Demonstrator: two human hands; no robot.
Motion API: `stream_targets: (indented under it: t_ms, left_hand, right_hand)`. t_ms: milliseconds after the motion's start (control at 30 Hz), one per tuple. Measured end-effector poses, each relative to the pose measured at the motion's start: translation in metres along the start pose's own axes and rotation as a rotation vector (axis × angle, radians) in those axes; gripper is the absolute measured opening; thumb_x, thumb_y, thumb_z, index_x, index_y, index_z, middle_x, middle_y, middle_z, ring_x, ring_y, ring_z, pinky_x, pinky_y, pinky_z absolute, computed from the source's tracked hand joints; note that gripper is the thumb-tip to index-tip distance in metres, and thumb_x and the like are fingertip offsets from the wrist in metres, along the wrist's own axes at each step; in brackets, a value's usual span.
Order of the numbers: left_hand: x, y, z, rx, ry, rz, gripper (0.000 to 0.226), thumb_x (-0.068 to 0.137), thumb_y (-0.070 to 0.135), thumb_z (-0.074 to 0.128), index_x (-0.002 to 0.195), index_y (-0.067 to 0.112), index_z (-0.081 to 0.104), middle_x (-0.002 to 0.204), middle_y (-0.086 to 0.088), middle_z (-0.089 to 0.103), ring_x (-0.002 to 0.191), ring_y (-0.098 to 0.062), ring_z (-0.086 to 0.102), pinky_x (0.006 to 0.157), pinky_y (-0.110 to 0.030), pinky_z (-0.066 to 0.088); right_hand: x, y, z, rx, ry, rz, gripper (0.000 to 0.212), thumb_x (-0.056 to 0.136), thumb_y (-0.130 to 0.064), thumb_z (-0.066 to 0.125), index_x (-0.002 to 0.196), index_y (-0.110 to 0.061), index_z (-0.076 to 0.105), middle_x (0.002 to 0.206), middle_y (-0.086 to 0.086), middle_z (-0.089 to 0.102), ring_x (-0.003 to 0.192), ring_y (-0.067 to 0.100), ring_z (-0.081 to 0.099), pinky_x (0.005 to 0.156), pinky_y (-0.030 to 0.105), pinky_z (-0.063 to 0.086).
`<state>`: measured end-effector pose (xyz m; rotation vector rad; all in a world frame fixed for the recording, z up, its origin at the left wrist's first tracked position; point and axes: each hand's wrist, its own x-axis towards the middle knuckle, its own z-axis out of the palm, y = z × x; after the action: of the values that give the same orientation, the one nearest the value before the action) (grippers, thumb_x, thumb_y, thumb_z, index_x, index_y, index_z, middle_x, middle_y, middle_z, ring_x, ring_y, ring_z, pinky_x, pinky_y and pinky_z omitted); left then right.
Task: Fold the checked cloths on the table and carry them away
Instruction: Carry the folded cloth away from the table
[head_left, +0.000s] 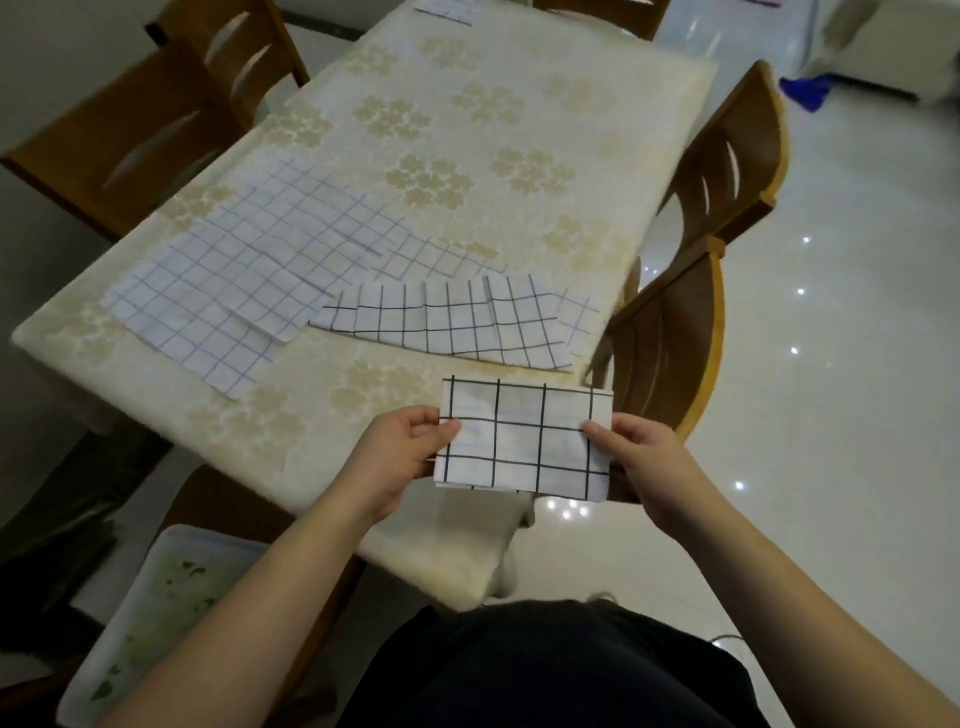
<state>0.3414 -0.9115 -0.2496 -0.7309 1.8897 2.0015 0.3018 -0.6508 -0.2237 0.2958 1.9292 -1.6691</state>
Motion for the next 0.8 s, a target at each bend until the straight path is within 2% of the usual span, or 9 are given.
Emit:
stream_targets:
  t_ms: [67,133,267,433,567,700,800]
  left_hand:
    - [-0.003,0.006,0.015,0.072,-0.024,0.012,0.015,0.091,0.015,0.067,0.105,0.010,0.062,0.061,0.012,0.068,0.067,-0.003,0.064,0.061,-0.021,0.051]
    - [-0.008,0.011,0.033,0.113,-0.053,0.027,0.013,0.091,0.014,0.067,0.102,0.011,0.062,0.057,0.012,0.065,0.063,-0.002,0.062,0.057,-0.018,0.051]
    - [-0.024,0.020,0.083,0.139,-0.103,0.025,0.007,0.092,0.009,0.065,0.098,0.009,0.061,0.063,0.007,0.071,0.058,0.001,0.064,0.051,-0.014,0.049]
    - [-0.048,0.018,0.160,0.149,-0.182,0.026,0.005,0.093,0.007,0.062,0.094,0.006,0.067,0.079,-0.005,0.077,0.068,-0.012,0.071,0.054,-0.020,0.053]
    - [-0.068,0.010,0.219,0.135,-0.195,0.020,0.012,0.095,0.011,0.060,0.102,0.004,0.067,0.086,-0.012,0.076,0.074,-0.019,0.073,0.059,-0.024,0.056]
    - [-0.085,0.005,0.272,0.175,-0.180,0.021,0.020,0.099,0.018,0.054,0.100,0.008,0.070,0.085,-0.010,0.077,0.070,-0.018,0.072,0.060,-0.028,0.058]
    - [-0.089,0.002,0.297,0.210,-0.175,0.041,0.020,0.098,0.021,0.056,0.098,0.010,0.072,0.088,-0.015,0.075,0.075,-0.022,0.071,0.069,-0.032,0.058]
  right_hand:
    - [-0.010,0.005,-0.015,-0.001,0.073,-0.011,0.022,0.093,-0.027,0.063,0.098,-0.007,0.071,0.083,0.007,0.074,0.075,0.021,0.073,0.060,0.028,0.058]
    - [-0.019,0.011,-0.032,0.024,0.138,-0.020,0.021,0.092,-0.027,0.064,0.097,-0.009,0.072,0.088,0.008,0.075,0.082,0.025,0.073,0.070,0.034,0.062]
    - [-0.046,0.025,-0.076,0.103,0.221,-0.044,0.018,0.093,-0.021,0.063,0.096,-0.005,0.072,0.089,0.012,0.075,0.080,0.024,0.072,0.070,0.030,0.061]
    - [-0.092,0.053,-0.142,0.219,0.268,-0.091,0.015,0.094,-0.016,0.062,0.104,-0.009,0.072,0.094,0.008,0.076,0.088,0.022,0.073,0.073,0.028,0.057]
    - [-0.127,0.076,-0.188,0.325,0.302,-0.113,0.016,0.091,-0.008,0.065,0.106,-0.010,0.071,0.091,0.007,0.077,0.084,0.016,0.073,0.071,0.023,0.055]
    - [-0.151,0.092,-0.228,0.345,0.377,-0.118,0.016,0.089,-0.006,0.066,0.104,-0.011,0.072,0.090,0.009,0.077,0.086,0.019,0.073,0.076,0.029,0.056]
    - [-0.164,0.096,-0.251,0.389,0.389,-0.130,0.020,0.089,-0.003,0.064,0.105,-0.012,0.072,0.096,0.012,0.076,0.091,0.022,0.073,0.081,0.031,0.059]
